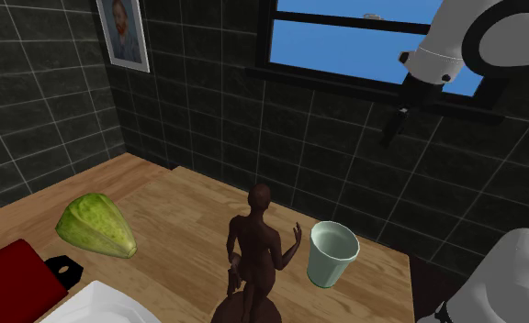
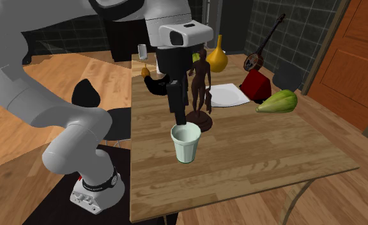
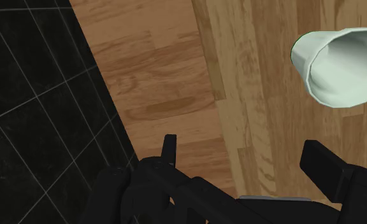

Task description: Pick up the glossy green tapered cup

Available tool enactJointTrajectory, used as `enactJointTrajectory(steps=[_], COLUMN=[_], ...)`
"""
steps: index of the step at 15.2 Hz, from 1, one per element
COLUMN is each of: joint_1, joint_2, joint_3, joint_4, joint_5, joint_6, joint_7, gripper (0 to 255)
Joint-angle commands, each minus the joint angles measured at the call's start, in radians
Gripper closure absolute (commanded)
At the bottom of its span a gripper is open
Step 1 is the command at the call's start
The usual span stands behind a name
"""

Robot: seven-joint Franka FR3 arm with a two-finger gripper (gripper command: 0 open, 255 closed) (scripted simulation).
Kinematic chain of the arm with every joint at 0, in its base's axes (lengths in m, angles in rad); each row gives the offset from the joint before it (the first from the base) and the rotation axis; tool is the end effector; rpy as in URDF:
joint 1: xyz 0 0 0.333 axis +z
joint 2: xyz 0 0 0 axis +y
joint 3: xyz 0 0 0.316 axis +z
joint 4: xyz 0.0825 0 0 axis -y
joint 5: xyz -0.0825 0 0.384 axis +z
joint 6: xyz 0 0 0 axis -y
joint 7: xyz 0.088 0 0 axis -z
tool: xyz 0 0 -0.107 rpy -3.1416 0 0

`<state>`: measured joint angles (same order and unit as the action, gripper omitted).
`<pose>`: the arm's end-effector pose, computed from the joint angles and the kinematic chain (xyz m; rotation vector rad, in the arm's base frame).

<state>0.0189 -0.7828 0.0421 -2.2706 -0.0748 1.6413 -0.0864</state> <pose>0.3145 0.0169 0.6372 3.0186 0.2071 0.2291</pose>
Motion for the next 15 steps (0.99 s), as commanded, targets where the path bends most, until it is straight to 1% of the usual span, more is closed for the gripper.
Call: enactJointTrajectory(steps=[1,8,15], joint_1=[0.000,0.038,0.082], joint_2=[0.000,-0.033,0.006], joint_3=[0.000,0.144,0.304], joint_4=[0.000,-0.160,-0.264], joint_5=[0.000,0.060,0.128], joint_6=[0.000,0.102,0.219], joint_7=[0.000,0.158,0.324], gripper=[0,0,0])
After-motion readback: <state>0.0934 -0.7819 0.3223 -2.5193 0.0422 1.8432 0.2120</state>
